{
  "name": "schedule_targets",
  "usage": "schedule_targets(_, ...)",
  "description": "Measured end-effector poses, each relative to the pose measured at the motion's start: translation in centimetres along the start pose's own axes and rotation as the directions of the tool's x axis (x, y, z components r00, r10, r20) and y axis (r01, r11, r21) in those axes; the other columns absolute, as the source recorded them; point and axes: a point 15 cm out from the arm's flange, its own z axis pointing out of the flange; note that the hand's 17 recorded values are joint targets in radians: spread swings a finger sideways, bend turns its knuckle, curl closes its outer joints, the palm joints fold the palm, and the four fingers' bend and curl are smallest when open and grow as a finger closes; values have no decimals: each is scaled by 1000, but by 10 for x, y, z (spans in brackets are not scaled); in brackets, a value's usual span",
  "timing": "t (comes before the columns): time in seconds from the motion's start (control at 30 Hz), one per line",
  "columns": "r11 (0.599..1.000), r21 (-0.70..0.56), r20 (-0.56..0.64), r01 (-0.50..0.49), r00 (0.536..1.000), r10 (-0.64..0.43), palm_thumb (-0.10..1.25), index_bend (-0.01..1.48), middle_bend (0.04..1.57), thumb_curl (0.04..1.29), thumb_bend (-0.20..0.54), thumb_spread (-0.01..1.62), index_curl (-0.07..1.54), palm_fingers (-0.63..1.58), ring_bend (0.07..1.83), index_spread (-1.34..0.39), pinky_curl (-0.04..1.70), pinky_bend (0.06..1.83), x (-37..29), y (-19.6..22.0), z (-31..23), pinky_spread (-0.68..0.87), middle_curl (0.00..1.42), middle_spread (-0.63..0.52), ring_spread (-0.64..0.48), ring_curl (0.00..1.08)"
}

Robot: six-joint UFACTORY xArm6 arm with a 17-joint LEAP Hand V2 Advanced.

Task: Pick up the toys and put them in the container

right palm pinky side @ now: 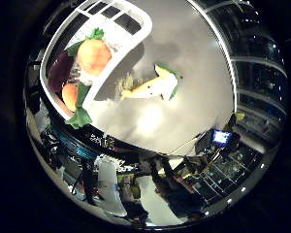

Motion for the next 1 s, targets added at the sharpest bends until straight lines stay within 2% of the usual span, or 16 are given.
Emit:
schedule_targets(0.17, 984, 98, -13, -149, 988, 151, 834, 160, 308, 436, -22, 1025, 298, 322, 458, -346, 272, 467, 56, 25, 3, 414, 344, -35, 54, 241)
schedule_targets(0.33, 938, 135, 9, -319, 947, 321, 838, 162, 318, 431, -21, 1026, 293, 324, 471, -328, 263, 468, 121, 60, 5, 396, 351, -53, 28, 242)
schedule_targets(0.5, 885, 151, 34, -440, 897, 440, 843, 167, 323, 430, -20, 1027, 294, 314, 468, -324, 256, 468, 167, 85, 13, 388, 356, -59, 23, 240)
schedule_targets(0.67, 842, 149, 60, -518, 855, 516, 847, 173, 306, 430, -21, 1033, 303, 291, 441, -304, 251, 467, 200, 95, 31, 381, 355, -45, 47, 233)
schedule_targets(0.83, 832, 94, 66, -546, 838, 542, 836, 175, 298, 428, -23, 1029, 307, 287, 423, -284, 246, 459, 216, 98, 62, 374, 356, -37, 64, 229)
schedule_targets(0.9, 824, 80, 76, -560, 828, 556, 812, 192, 318, 426, -29, 1031, 318, 330, 412, -279, 235, 432, 216, 95, 72, 372, 362, -42, 58, 224)
schedule_targets(1.0, 803, 81, 68, -591, 807, 587, 670, 184, 357, 390, -45, 1052, 340, 441, 456, -265, 218, 398, 218, 87, 84, 350, 384, -73, 20, 238)
